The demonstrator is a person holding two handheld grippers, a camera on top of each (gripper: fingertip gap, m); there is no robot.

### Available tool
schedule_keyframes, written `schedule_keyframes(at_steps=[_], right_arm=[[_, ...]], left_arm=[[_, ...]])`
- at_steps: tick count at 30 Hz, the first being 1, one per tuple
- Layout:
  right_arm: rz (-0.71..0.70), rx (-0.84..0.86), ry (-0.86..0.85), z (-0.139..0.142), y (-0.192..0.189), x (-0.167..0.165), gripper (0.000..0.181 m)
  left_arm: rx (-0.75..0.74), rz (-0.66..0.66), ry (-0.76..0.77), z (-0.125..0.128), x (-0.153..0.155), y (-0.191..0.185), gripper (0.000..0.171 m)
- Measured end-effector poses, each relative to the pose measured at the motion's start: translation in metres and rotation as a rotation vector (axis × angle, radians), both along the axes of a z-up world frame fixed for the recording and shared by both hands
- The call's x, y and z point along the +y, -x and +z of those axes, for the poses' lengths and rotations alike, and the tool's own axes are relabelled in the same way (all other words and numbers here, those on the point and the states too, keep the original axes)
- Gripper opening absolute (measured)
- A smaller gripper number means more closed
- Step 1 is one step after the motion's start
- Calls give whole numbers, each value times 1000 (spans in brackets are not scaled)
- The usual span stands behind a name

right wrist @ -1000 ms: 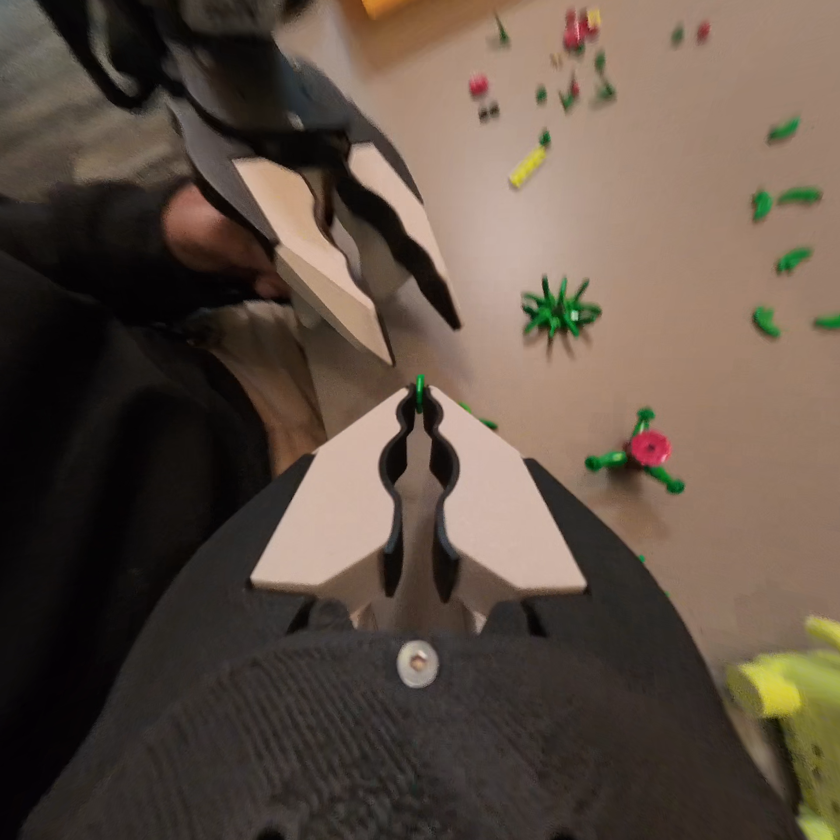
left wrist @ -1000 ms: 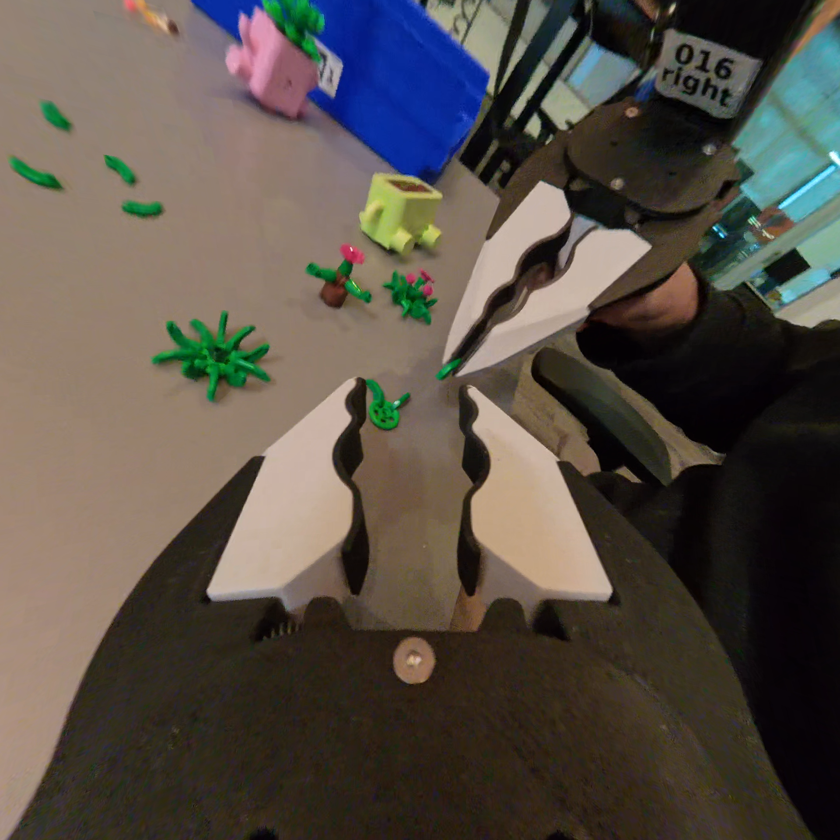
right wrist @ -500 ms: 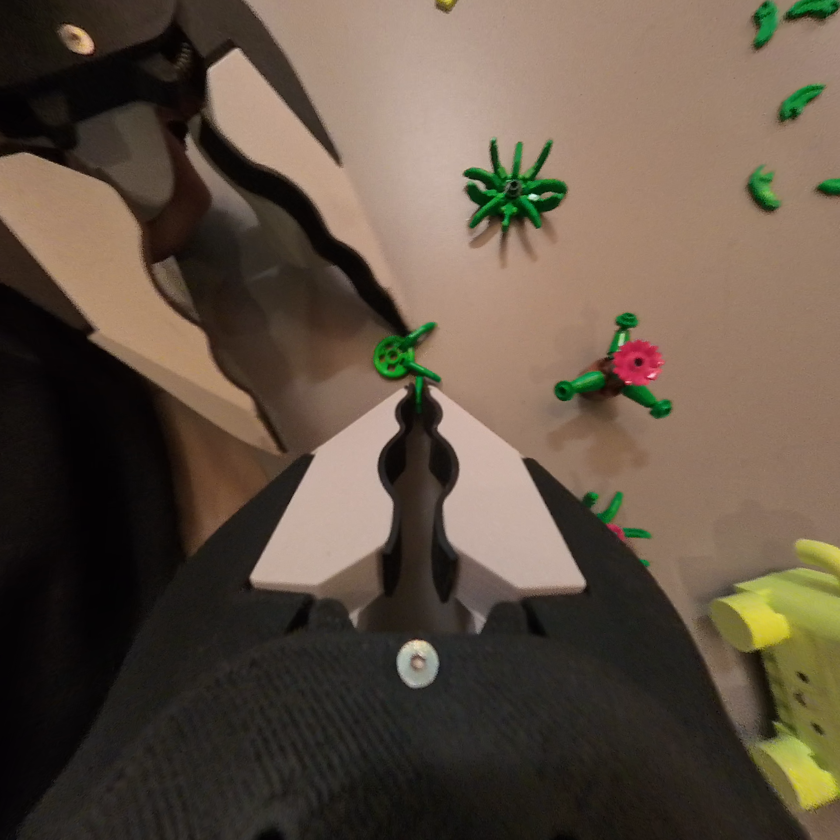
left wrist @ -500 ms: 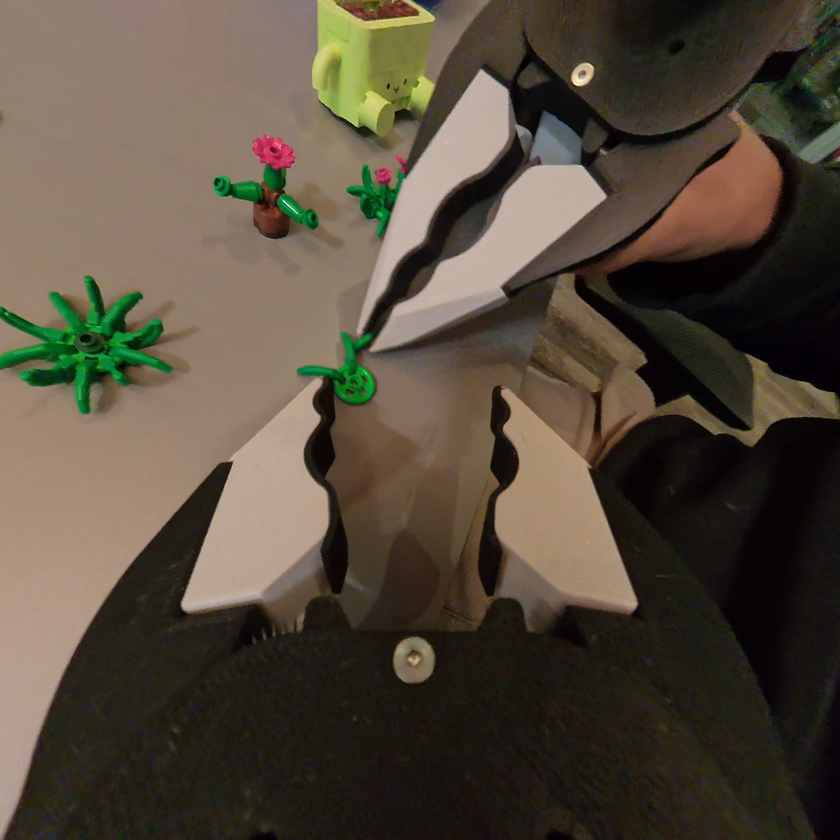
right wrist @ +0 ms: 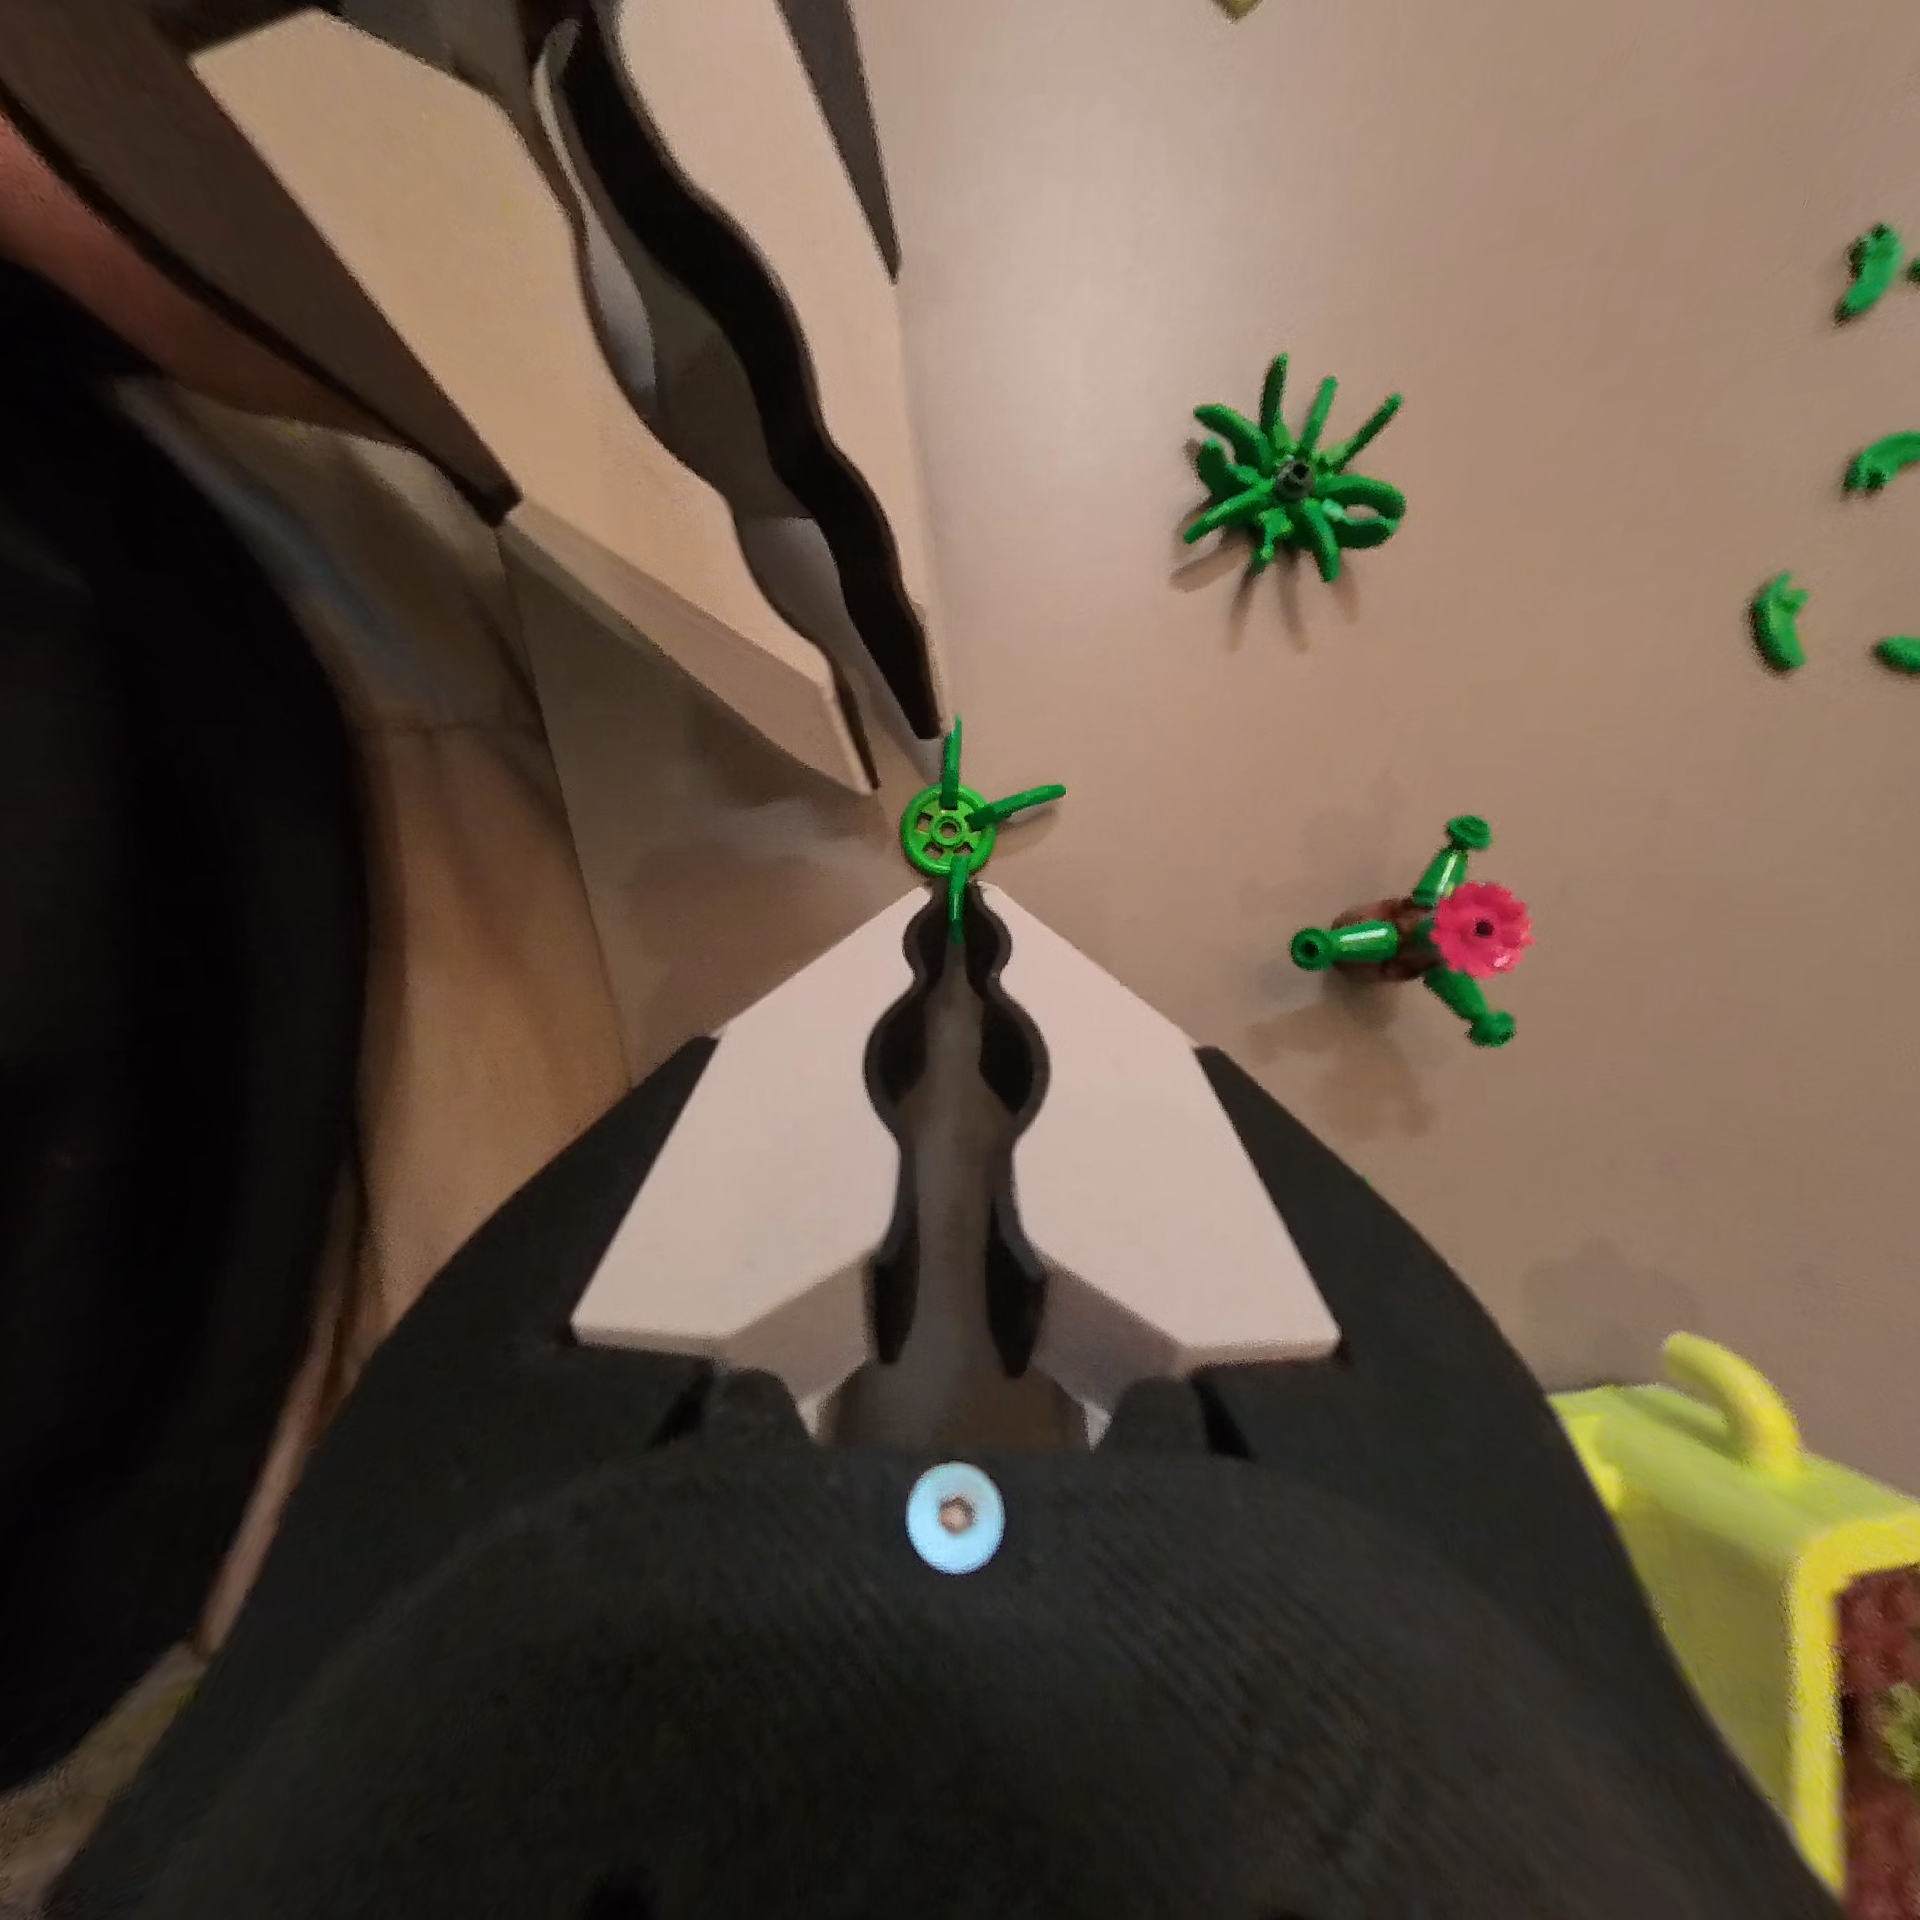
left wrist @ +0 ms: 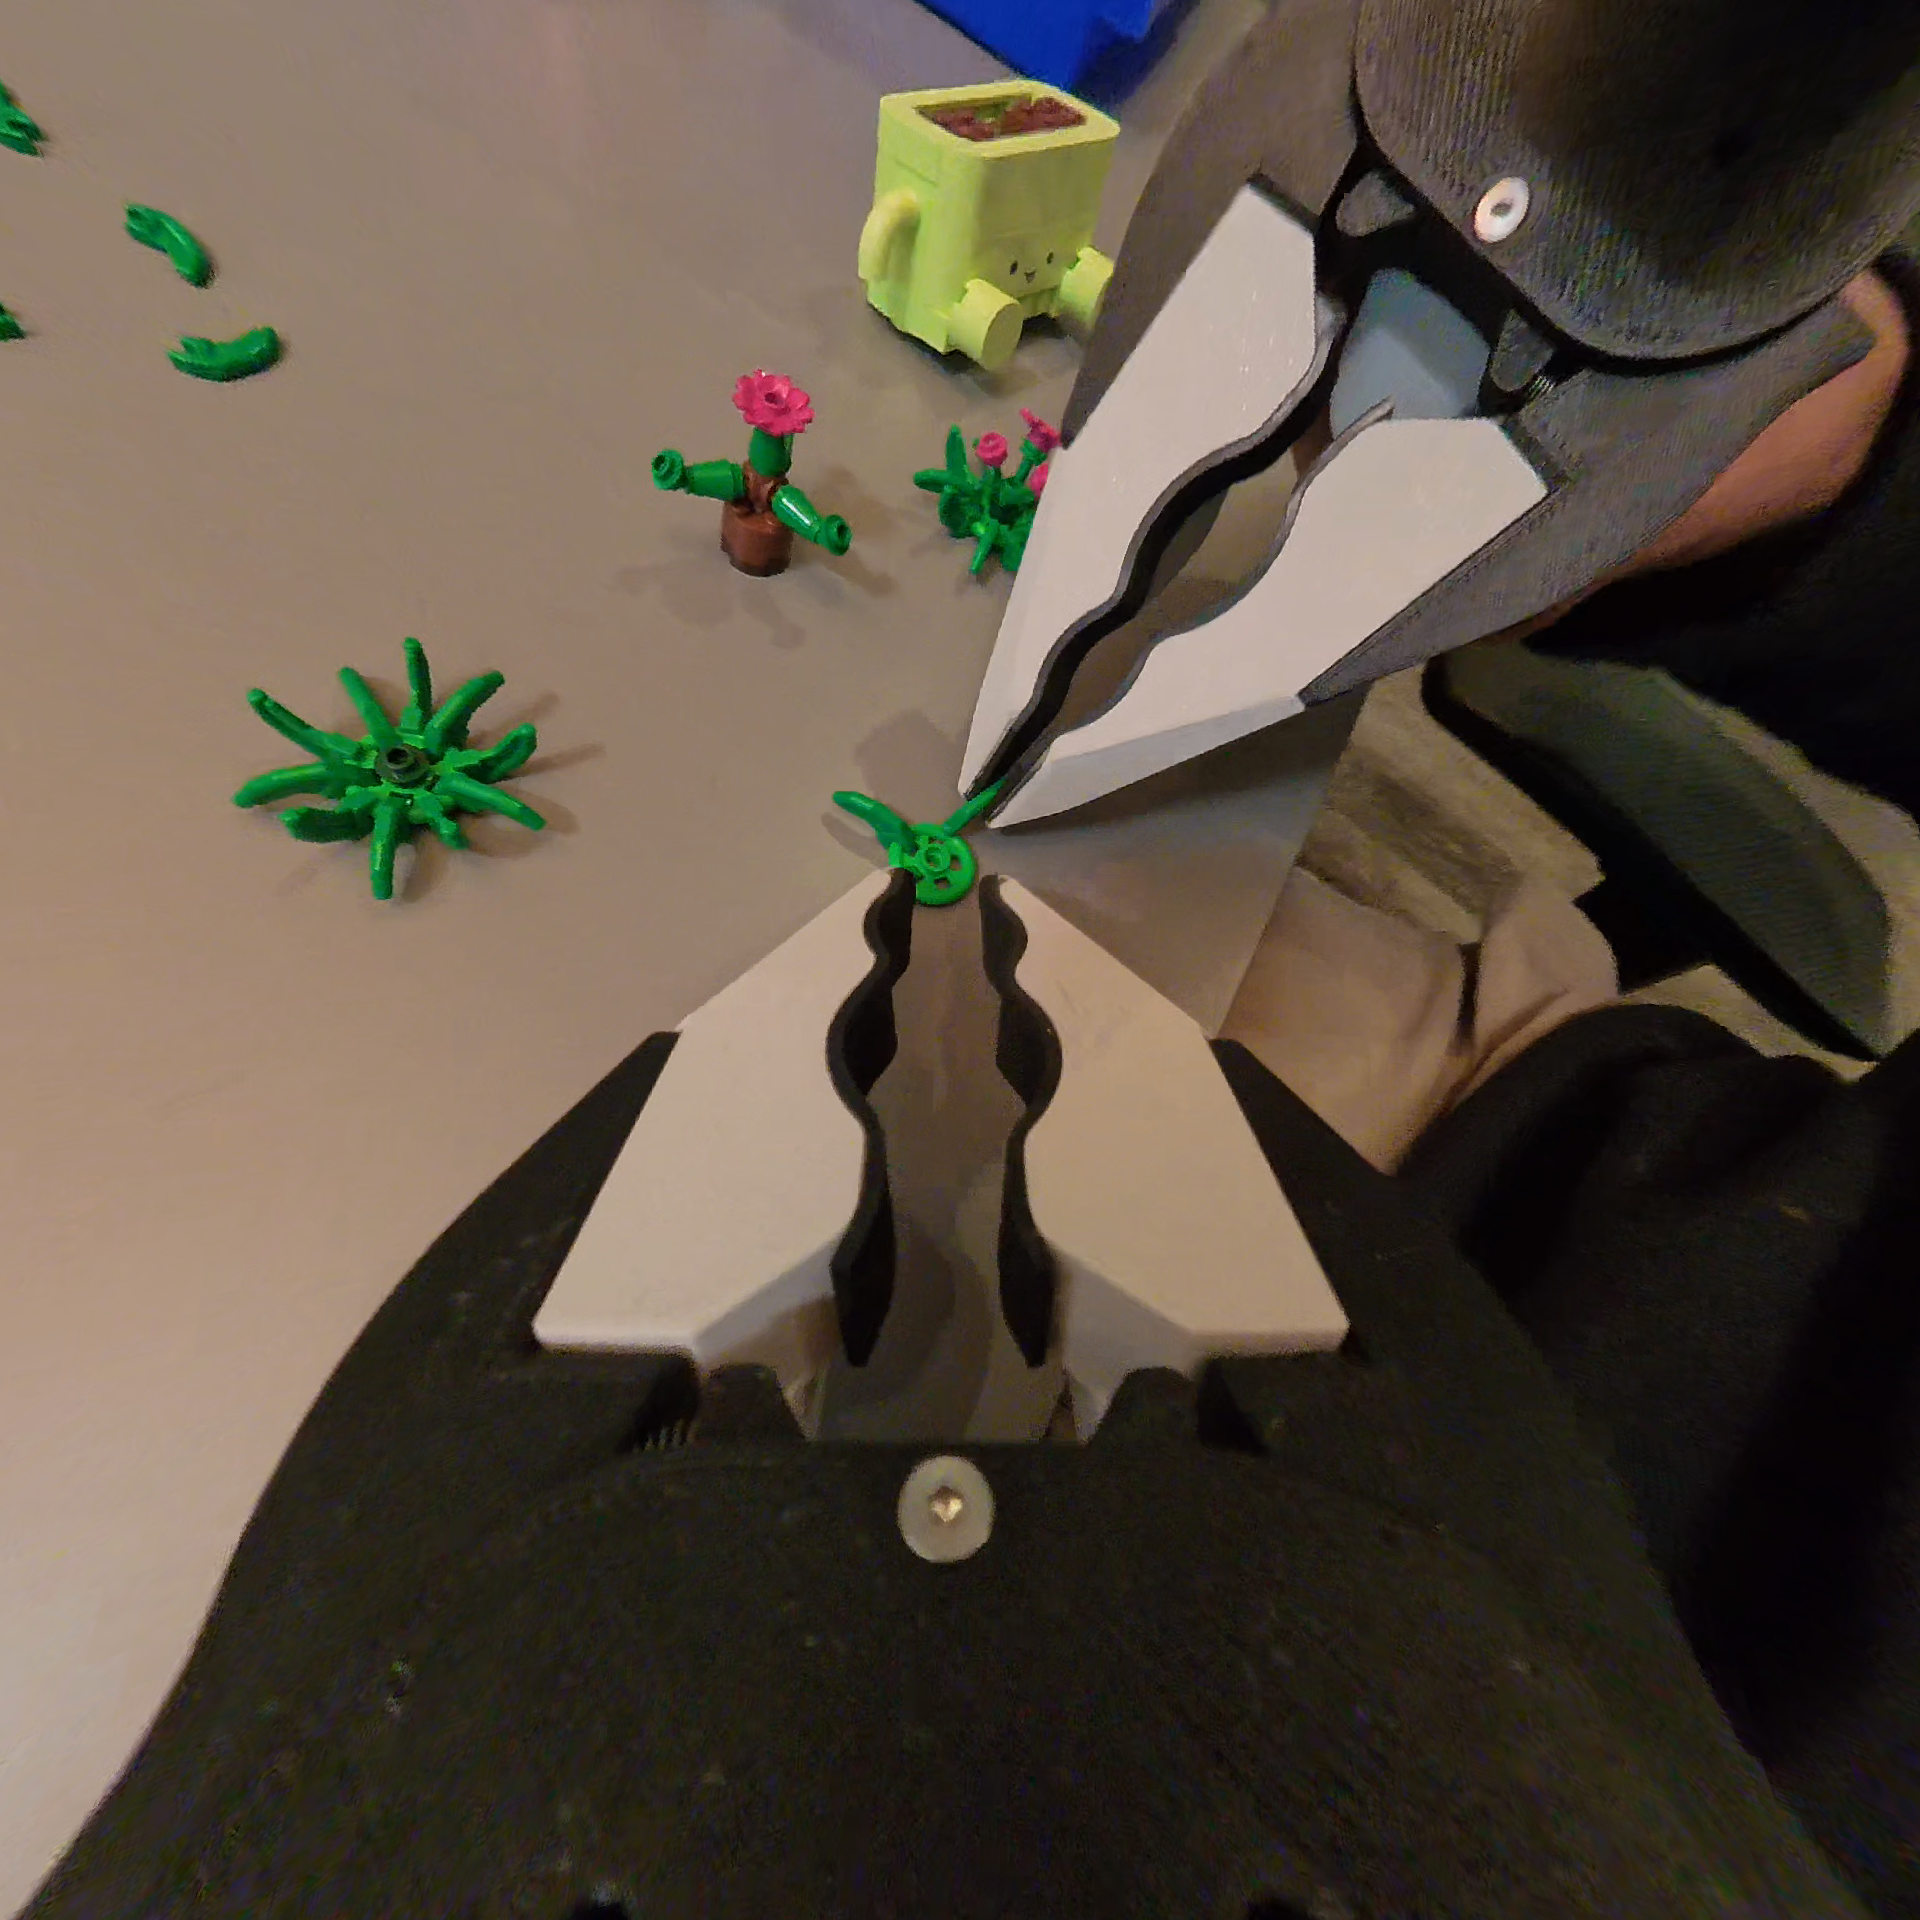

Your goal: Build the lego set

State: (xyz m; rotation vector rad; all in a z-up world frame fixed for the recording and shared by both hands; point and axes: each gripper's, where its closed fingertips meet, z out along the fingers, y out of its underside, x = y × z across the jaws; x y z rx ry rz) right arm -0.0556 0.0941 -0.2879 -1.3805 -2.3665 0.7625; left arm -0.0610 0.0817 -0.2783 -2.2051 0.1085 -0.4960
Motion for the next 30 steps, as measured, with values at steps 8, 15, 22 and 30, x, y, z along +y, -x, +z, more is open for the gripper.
schedule_keyframes(at_steps=[8,15,22,30], right_arm=[[218,-52,-80,-2,5,3,0],[266,-103,-116,-2,5,4,0],[315,-141,-49,-3,5,3,1],[369,-199,-119,-3,3,2,0]], left_arm=[[113,-18,65,-15,1,-5,14],[69,-11,72,-14,2,-3,12],[71,-6,71,-14,2,-3,12],[67,5,76,-15,2,-1,9]])
